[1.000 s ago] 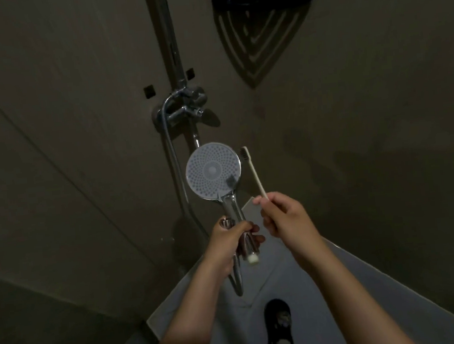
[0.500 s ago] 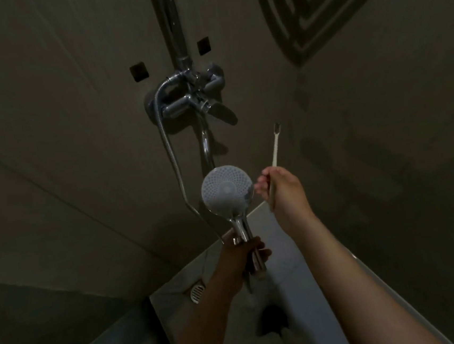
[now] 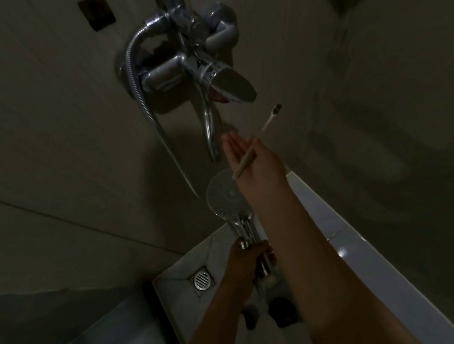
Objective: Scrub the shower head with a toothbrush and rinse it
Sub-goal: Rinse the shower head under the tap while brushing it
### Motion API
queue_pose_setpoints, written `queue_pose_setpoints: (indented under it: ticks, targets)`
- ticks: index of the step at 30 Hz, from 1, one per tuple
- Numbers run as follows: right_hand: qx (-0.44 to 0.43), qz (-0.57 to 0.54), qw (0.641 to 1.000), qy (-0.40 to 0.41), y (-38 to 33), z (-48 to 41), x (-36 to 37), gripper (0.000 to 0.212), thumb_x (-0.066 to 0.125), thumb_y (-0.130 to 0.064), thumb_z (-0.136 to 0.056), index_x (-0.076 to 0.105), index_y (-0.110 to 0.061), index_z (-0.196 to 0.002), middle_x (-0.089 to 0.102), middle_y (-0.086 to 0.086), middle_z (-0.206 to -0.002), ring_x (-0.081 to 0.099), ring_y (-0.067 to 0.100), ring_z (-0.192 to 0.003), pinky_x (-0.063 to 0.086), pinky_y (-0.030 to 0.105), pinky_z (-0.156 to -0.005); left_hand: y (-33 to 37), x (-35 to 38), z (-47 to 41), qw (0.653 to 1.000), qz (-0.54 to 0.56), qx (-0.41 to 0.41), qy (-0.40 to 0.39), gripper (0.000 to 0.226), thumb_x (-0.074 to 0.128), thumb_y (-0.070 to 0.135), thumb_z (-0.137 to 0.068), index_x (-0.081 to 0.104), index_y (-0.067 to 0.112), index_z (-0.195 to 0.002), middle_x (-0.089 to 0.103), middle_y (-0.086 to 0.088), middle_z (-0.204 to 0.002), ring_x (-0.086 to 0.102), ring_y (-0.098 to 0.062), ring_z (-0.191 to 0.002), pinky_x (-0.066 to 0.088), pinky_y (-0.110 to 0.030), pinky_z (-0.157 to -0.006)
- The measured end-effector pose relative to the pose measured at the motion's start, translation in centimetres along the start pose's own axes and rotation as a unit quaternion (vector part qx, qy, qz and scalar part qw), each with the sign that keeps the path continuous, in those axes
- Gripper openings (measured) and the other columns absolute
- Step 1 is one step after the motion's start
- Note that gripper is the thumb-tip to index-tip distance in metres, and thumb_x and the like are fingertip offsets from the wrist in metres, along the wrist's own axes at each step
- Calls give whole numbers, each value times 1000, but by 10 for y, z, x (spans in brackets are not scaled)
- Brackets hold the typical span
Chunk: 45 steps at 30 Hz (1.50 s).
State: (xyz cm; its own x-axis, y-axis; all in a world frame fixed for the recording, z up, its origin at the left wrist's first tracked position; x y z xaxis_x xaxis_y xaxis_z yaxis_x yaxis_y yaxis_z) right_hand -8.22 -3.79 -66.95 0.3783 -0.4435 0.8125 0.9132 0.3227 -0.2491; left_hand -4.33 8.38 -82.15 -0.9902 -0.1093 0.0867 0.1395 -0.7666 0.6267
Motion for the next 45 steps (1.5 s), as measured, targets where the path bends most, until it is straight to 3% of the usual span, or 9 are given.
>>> queue_pose_setpoints:
  ticks: [2,7,11,14,16,19,32,37,45]
  targets:
    - [2,-55,998,-13,-3,-6,3,25,37,-16,-101,53,2,-96,64,21,-100,62,31,-109,50,38,-95,-3,-4,-10,1000,3,-9,1,19,47,-3,-94,51,-1,-75,60,0,-43,54,1,-34,44,-12,-39]
    - [-33,-118,991,-58,-22,-20,18,38,29,-21,-104,46,1,-129,55,21,-130,51,30,-125,45,40,-95,-1,-11,-28,999,53,8,7,13,48,1,-93,53,-9,-99,61,-11,-74,64,-3,-44,48,-12,-44]
    - [-36,-126,988,-81,-25,-24,31,33,33,-20,-103,54,-4,-83,67,19,-97,64,25,-99,44,41,-98,7,-14,-35,997,57,43,-15,31,52,6,-92,51,-13,-117,68,-15,-86,70,-10,-59,52,-16,-52]
    - [-40,-133,986,-89,-26,-25,30,33,36,-18,-102,53,-4,-78,69,16,-72,69,27,-72,50,42,-89,12,-16,-38,994,74,69,-29,35,53,4,-91,47,-10,-122,64,-31,-105,72,-18,-69,55,-22,-59]
    - [-46,-127,986,-96,-27,-23,30,32,36,-18,-102,54,-4,-79,70,16,-71,70,27,-72,52,42,-83,15,-18,-38,992,90,77,-31,36,55,0,-89,48,-7,-124,61,-33,-111,72,-18,-68,55,-22,-59]
    - [-66,-101,989,-89,-28,-21,29,30,34,-16,-101,55,-3,-83,68,20,-97,67,28,-92,50,41,-88,18,-19,-42,989,110,86,-39,38,56,-2,-88,47,-4,-125,62,-31,-113,72,-18,-71,55,-21,-60]
    - [-91,-54,992,-62,-31,-18,25,25,34,-17,-102,48,-8,-83,63,20,-119,68,27,-87,52,39,-88,24,-18,-45,985,119,110,-58,38,57,-8,-86,48,-5,-122,70,-7,-81,71,-12,-62,54,-18,-54]
    - [-95,-49,992,-62,-31,-19,24,25,35,-18,-102,50,-8,-86,66,18,-99,70,23,-77,53,37,-84,23,-16,-46,984,114,115,-68,36,58,-8,-86,51,-2,-120,74,-2,-76,72,-13,-67,55,-18,-58]
    - [-90,-58,993,-52,-30,-17,24,23,35,-18,-102,51,-7,-89,61,20,-111,61,22,-105,49,37,-94,21,-16,-48,986,99,113,-69,39,60,-3,-86,50,8,-121,76,7,-78,72,-8,-69,54,-15,-56]
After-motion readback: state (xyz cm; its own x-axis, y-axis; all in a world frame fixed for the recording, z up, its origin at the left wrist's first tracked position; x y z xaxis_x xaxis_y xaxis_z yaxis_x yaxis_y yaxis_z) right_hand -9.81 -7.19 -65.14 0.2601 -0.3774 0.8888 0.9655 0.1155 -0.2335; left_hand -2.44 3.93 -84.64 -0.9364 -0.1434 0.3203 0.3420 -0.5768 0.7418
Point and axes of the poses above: each hand's wrist, its own z-axis away from the middle knuckle, its own x-axis out of the palm, y = z × x, the point moved 7 cm from there along -z, towards the middle knuckle
